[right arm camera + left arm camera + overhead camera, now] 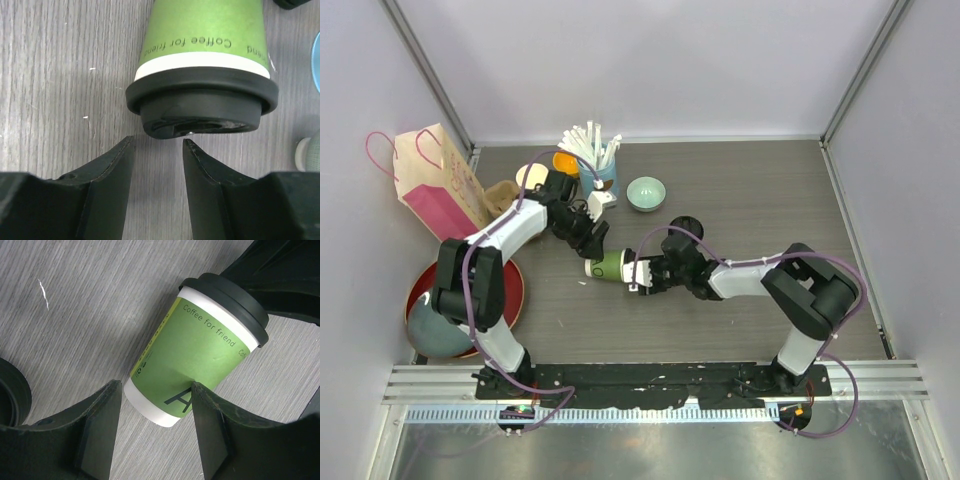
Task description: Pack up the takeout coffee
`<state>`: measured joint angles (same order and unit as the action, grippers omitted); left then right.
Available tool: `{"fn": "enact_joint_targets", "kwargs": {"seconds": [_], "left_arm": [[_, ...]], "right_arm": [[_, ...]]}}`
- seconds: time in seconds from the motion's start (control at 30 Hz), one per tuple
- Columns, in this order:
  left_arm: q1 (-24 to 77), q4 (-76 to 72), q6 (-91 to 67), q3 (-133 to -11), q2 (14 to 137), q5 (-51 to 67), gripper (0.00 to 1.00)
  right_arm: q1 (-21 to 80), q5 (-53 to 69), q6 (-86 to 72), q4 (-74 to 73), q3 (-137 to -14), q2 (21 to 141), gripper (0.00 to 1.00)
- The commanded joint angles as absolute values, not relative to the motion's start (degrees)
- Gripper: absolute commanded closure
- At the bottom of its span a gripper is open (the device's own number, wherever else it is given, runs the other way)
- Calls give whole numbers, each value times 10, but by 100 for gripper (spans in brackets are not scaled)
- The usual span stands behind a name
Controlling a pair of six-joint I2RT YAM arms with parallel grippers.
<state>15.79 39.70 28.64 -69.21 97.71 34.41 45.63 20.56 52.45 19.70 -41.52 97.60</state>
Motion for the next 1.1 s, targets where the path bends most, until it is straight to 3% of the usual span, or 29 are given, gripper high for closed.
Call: {"fn": "enact_joint_targets", "kwargs": {"seconds": [0.0, 0.23, 0.57, 0.87, 1.07], "left_arm": [[159, 404, 286, -710, 989, 349, 39], [160, 406, 284, -714, 996, 346, 39], [159, 417, 289, -715, 995, 342, 40], [150, 440, 284, -736, 991, 360, 40], [138, 457, 259, -761, 975, 367, 40]], "right_arm": [[467, 192, 553, 234, -425, 985, 51], [480, 177, 542, 286, -426, 1012, 53], [498, 149, 548, 288, -425, 995, 78], [515, 132, 546, 269, -412, 953, 93], [516, 125, 550, 168, -439, 907, 99]]}}
